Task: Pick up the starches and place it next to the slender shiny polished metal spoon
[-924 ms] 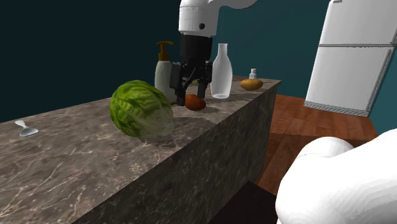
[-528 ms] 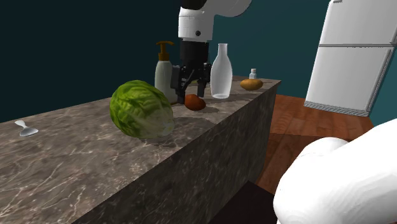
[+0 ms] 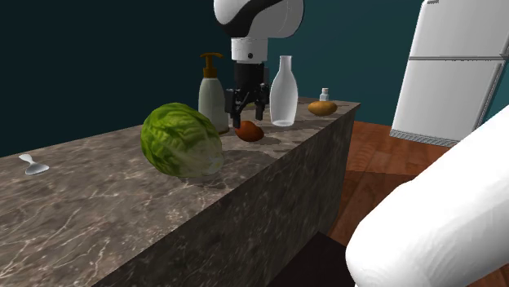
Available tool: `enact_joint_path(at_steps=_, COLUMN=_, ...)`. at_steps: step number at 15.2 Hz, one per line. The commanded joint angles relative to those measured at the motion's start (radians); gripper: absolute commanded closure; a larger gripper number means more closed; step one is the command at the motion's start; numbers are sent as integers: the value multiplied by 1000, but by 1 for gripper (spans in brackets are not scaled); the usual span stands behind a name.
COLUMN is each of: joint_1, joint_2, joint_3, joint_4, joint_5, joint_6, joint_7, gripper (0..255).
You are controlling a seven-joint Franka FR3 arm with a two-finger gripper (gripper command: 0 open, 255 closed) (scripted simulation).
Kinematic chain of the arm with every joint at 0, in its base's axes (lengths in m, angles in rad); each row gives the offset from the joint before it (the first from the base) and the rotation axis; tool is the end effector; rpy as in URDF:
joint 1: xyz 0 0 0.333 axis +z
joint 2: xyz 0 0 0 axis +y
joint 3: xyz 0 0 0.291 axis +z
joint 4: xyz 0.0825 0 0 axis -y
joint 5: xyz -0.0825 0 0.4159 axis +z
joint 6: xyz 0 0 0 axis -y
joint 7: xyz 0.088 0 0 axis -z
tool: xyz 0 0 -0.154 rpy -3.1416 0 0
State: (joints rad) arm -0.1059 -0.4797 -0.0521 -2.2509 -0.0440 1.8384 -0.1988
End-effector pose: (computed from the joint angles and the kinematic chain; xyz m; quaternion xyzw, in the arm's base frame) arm 0.4544 -0.0788 0.4792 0.9990 0.0280 0.0312 0.0151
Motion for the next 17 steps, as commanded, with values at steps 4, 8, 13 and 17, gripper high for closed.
enact_joint_path(at_steps=4, joint_1=-31, joint_2=132, joint_3=-28, joint_4=94, joint_5=-34, joint_6=41, joint_7=-6, gripper=0)
enact_joint_path(at_steps=8, joint_1=-32, joint_2=140, joint_3=-31, joint_4=47, joint_5=-35, joint_6=95, joint_7=-5, gripper=0)
enact_joint_path(at_steps=13, joint_1=-33, joint_2=151, joint_3=-33, joint_4=9, joint_5=-37, joint_6=144, joint_7=-5, gripper=0)
enact_joint_path(at_steps=17, joint_1=-33, joint_2=151, joint_3=-34, joint_4=9, joint_5=-37, joint_6=144, joint_7=-5, gripper=0)
